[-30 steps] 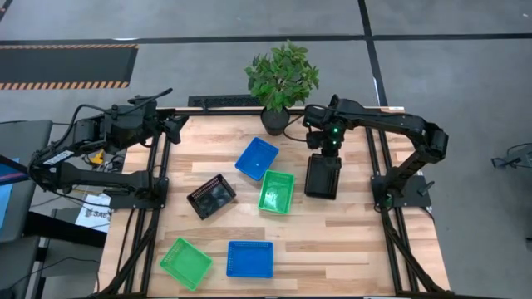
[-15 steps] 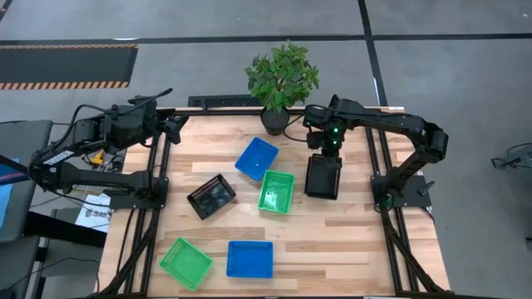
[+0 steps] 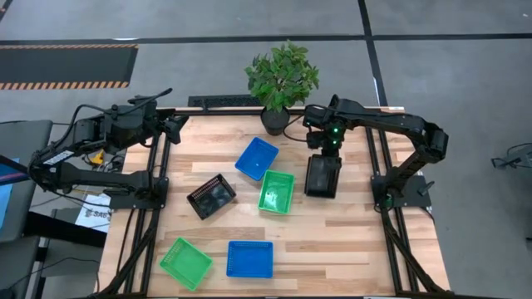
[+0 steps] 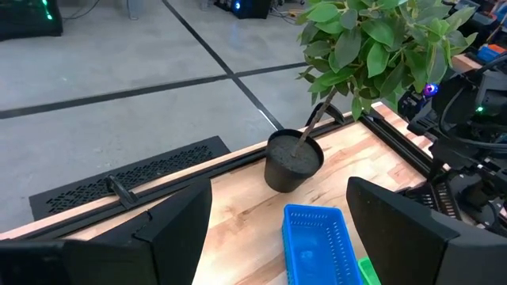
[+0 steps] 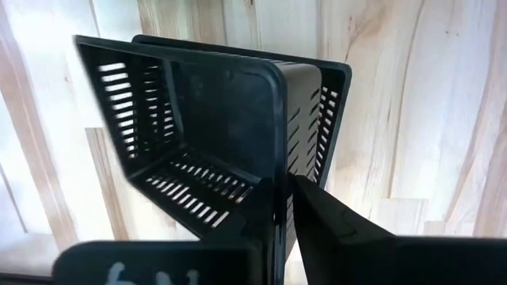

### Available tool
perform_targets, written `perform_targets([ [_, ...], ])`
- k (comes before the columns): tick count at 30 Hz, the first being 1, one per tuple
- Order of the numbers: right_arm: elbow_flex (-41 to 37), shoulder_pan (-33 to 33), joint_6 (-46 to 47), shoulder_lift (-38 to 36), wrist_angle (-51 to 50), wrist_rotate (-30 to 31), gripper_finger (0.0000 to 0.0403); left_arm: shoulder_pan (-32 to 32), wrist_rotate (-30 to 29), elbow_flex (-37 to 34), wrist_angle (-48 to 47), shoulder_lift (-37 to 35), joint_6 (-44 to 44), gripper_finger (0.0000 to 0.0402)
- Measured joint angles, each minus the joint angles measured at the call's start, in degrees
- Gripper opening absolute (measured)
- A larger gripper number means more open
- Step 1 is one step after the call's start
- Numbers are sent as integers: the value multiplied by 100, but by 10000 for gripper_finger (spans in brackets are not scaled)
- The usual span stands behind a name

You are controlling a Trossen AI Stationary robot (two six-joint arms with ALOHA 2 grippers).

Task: Stack baskets by color
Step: Stack the bottom black bin on the top right black bin, then stack the blue bin on the top blue bins

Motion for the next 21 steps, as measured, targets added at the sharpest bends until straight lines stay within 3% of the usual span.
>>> perform_targets([
  [21,0,-102,300,-2,98,179,170,0,-2,-1,0,0,-2,281],
])
